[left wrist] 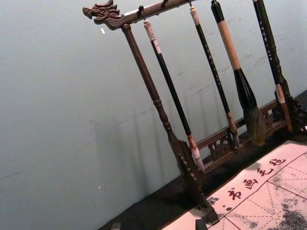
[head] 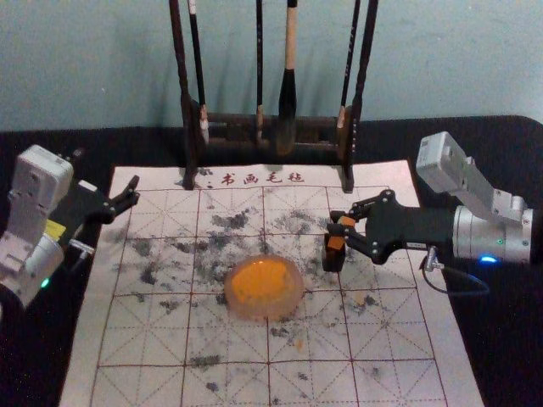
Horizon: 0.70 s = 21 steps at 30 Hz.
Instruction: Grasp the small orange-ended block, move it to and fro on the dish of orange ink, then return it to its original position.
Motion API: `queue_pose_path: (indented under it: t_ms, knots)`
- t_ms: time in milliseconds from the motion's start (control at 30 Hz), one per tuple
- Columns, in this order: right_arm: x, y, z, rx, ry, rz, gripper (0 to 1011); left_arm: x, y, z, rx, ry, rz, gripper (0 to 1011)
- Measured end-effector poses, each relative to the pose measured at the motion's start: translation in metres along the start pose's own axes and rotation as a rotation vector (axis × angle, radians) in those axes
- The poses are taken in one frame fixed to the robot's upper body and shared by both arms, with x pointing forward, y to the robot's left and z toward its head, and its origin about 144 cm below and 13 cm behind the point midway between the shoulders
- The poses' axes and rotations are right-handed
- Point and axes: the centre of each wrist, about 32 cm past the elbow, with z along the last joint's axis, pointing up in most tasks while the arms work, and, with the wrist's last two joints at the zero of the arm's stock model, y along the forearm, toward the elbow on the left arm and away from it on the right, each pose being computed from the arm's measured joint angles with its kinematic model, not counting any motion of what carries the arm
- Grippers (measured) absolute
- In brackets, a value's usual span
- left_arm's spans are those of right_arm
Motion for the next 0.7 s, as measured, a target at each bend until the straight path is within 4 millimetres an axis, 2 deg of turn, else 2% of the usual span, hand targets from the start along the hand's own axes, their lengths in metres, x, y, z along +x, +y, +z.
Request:
queue_pose_path:
  t_ms: [700]
  knots:
    - [-0.0019, 0.0071, -0.0080, -0.028, 0.007, 0.007, 133, 0.0000, 0.0000, 0.0000, 0.000, 0.000, 0.000, 1001]
